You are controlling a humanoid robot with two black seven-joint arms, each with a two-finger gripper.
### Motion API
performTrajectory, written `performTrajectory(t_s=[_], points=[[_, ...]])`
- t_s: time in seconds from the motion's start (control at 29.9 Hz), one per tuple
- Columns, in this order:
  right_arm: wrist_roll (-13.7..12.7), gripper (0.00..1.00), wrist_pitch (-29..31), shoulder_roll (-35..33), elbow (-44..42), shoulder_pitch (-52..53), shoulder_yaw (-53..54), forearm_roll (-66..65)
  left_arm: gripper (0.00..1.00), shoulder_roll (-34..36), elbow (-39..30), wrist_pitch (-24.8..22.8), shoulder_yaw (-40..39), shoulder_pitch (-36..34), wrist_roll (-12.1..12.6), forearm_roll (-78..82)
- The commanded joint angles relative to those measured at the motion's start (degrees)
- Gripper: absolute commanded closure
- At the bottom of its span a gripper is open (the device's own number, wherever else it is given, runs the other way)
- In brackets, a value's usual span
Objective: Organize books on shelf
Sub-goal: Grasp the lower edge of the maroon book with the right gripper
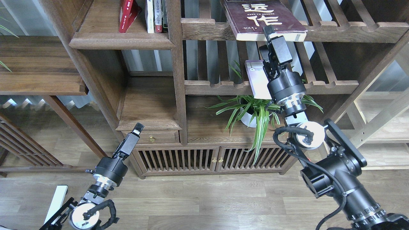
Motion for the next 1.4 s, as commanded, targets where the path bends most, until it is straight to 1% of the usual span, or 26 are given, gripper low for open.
performTrajectory(t_s=[0.0, 0.13, 0.23, 0.37, 0.5, 0.57, 0.74, 0.97, 1.1, 1.17, 1.37], points=[[-0.06, 0.01, -1.04, 0.01, -0.05, 0.73, 0.58, 0.05, 0.01, 0.0, -0.02, 0.0, 0.08, 0.0, 0.08, 0.0], [-0.06, 0.01, -1.57, -0.26, -0.05, 2.39, 0.92, -0.04, 0.01, 0.0, -0.1, 0.0, 0.17, -0.18, 0.08, 0.0], [-0.06, 0.01, -3.58, 0.0, -0.05, 2.66, 1.28, 0.05, 0.01, 0.0, -0.1, 0.0, 0.08, -0.18, 0.0, 0.0], [-0.06, 0.01, -4.73, 0.09, -0.14, 2.75, 1.28, -0.04, 0.01, 0.0, -0.19, 0.0, -0.09, 0.09, -0.01, 0.0], [-0.06, 0.04, -7.01, 0.18, -0.14, 2.75, 1.28, -0.04, 0.01, 0.09, -0.19, 0.0, -0.27, 0.09, 0.0, 0.0], [-0.06, 0.09, -8.07, 0.27, -0.14, 2.84, 1.28, -0.04, 0.01, 0.09, -0.19, 0.0, -0.27, 0.09, 0.0, 0.0], [0.2, 0.29, -8.16, 0.97, -0.14, 2.84, 1.37, -0.04, 0.01, 0.09, -0.19, 0.0, -0.27, 0.09, 0.08, 0.0], [0.46, 0.51, -7.72, 1.41, -0.14, 2.84, 1.45, -0.04, 0.01, 0.17, -0.19, 0.0, -0.27, 0.17, 0.0, 0.0], [0.99, 0.65, -7.63, 1.59, -0.05, 2.75, 2.16, 0.05, 0.01, 0.26, -0.19, 0.0, -0.27, 0.18, 0.0, 0.0], [1.43, 0.71, -7.63, 1.59, -0.14, 2.66, 2.33, -0.04, 0.01, 0.35, -0.19, 0.0, -0.36, 0.09, 0.0, 0.0], [1.78, 0.74, -6.85, 1.5, 0.04, 1.26, 3.04, -0.04, 0.01, 0.44, -0.19, 0.0, -0.36, 0.09, 0.0, 0.0]])
